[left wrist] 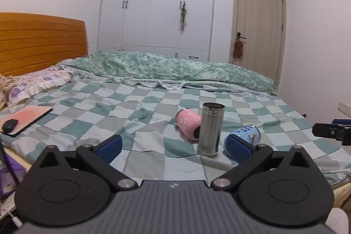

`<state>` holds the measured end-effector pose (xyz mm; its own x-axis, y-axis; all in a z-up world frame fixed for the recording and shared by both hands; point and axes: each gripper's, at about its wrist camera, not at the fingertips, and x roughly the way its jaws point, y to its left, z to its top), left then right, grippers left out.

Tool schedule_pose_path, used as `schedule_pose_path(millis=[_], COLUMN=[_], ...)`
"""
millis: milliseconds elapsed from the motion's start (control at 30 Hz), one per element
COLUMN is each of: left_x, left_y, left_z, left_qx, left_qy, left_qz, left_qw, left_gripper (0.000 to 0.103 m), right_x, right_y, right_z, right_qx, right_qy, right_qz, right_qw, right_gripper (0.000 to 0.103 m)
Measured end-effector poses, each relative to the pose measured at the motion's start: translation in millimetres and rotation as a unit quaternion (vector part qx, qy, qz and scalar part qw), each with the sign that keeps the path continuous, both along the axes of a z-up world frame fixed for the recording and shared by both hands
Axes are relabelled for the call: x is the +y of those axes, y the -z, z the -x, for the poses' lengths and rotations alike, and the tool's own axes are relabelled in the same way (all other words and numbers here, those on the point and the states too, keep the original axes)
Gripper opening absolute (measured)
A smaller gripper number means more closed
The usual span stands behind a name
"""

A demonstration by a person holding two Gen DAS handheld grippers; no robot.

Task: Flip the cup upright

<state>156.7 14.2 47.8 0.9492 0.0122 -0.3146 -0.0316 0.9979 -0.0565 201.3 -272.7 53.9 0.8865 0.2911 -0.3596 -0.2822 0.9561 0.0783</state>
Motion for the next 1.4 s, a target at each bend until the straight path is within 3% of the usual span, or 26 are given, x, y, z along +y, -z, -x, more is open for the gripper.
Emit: schedule_pose_path(millis=[233,333,467,700,833,867,967,1100,1400], left_x=[-1.2,-6.4,-11.9,-29.1,-25.0,-25.8,-33.5,-32.8,-29.8], left_y=[-1.9,-1.0,6.9,34.0,40.6,40.8,39.0,35.6,38.5], left_z=[48.0,68.8,96.8,145.5,168.0,169.7,173.1,172.9,170.4], left_qx=[-0.016,-0.029,-0.049,-0.069,-0.052,-0.052,-0.048,-0.059,-0.068], left_qy=[-0.030,-0.013,0.004,0.006,-0.025,-0.026,-0.021,-0.024,-0.035], left_qz=[-0.004,-0.020,-0.001,-0.059,-0.029,-0.013,-0.029,-0.027,-0.008], left_qw=[0.9994,0.9993,0.9988,0.9959,0.9979,0.9982,0.9982,0.9976,0.9971], left_gripper=[0.103,0.103,0.103,0.103,0.103,0.103,0.103,0.103,0.103], right_x=[0.0,0.2,-0.1,11.5,20.2,21.4,26.4,35.3,31.5], right_y=[8.6,12.2,25.5,48.8,59.2,60.5,59.7,56.8,53.0], right_z=[48.6,74.1,106.0,154.0,175.7,179.7,188.2,197.2,194.2], right_qx=[-0.029,-0.044,-0.046,-0.048,-0.049,-0.046,-0.042,-0.071,-0.073], right_qy=[0.000,0.004,0.010,0.024,0.020,0.014,-0.009,-0.012,-0.008], right_qz=[-0.004,-0.001,-0.014,0.000,0.009,0.010,0.008,0.037,0.015], right_qw=[1.000,0.999,0.999,0.999,0.999,0.999,0.999,0.997,0.997], right_gripper=[0.103,0.103,0.103,0.103,0.103,0.103,0.103,0.103,0.103])
